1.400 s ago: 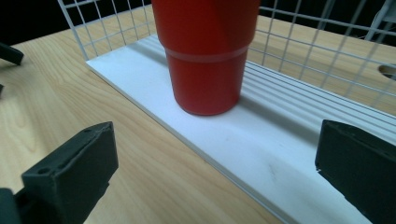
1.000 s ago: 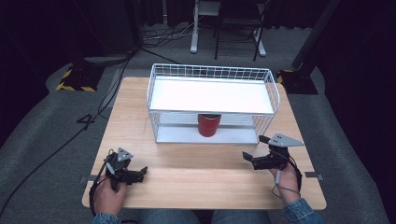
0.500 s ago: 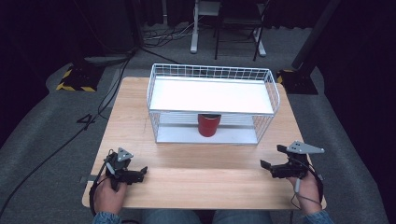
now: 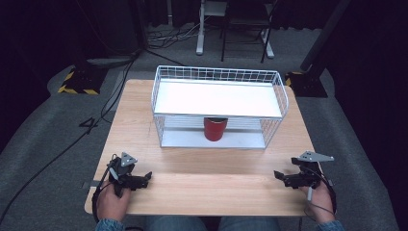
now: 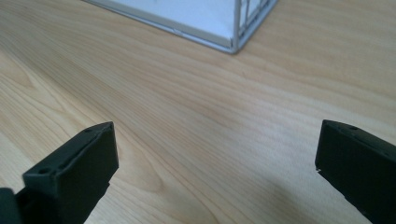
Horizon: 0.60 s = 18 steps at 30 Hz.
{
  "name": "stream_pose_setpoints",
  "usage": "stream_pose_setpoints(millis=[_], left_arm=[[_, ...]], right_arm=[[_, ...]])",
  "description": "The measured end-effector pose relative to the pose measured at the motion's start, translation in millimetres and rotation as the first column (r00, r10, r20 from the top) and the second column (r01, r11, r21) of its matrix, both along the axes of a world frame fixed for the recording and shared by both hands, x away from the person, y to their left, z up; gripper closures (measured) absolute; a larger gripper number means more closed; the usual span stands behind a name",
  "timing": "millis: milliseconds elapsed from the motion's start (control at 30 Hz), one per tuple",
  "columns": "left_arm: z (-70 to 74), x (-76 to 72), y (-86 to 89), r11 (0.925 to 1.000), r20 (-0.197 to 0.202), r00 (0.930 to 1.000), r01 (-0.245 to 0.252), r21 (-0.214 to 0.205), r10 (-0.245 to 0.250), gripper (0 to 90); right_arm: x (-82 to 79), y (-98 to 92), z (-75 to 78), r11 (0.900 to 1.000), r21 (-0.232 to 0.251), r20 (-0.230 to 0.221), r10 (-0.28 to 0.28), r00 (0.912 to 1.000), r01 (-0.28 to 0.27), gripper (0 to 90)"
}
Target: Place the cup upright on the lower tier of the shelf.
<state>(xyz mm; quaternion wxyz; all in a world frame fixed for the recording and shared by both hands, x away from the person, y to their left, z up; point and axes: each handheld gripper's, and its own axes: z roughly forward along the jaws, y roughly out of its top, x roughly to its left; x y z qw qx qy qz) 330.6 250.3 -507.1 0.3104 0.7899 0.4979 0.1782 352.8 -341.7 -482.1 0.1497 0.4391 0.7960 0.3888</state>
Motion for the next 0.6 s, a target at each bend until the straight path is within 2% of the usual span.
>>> stream_pose_setpoints(millis=[100, 133, 300, 500, 567, 600], left_arm=[[0.0, 0.1, 0.1, 1.0, 0.001, 1.0, 0.001, 0.002, -0.001, 0.0], [0.1, 0.0, 0.0, 1.0, -0.001, 1.0, 0.0, 0.001, 0.0, 0.0], [0.0, 0.0, 0.0, 1.0, 0.0, 1.0, 0.0, 0.0, 0.0, 0.0], [0.0, 0.0, 0.0, 1.0, 0.0, 1.0, 0.001, 0.0, -0.001, 0.0], [0.0, 0.0, 0.0, 1.0, -0.001, 1.0, 0.001, 0.001, -0.001, 0.0], [0.0, 0.0, 0.0, 1.0, 0.0, 1.0, 0.001, 0.001, -0.001, 0.0]], right_arm=[[1.2, -5.0, -8.5, 0.9998, -0.016, -0.017, -0.009, 0.9998, 0.009, 0.0], [1.6, -6.1, -12.9, 0.9991, -0.039, -0.021, -0.018, 0.9996, 0.017, 0.0], [2.2, -7.7, -20.1, 0.9981, -0.057, -0.043, -0.024, 0.9988, 0.021, 0.0], [1.3, -6.8, -23.0, 0.9956, -0.092, -0.01, -0.022, 0.9997, 0.021, 0.0], [0.8, -4.8, -24.2, 0.9919, -0.126, 0.008, -0.01, 0.9999, 0.011, 0.0], [0.8, -4.3, -24.2, 0.992, -0.126, 0.008, -0.012, 0.9999, 0.013, 0.0]])
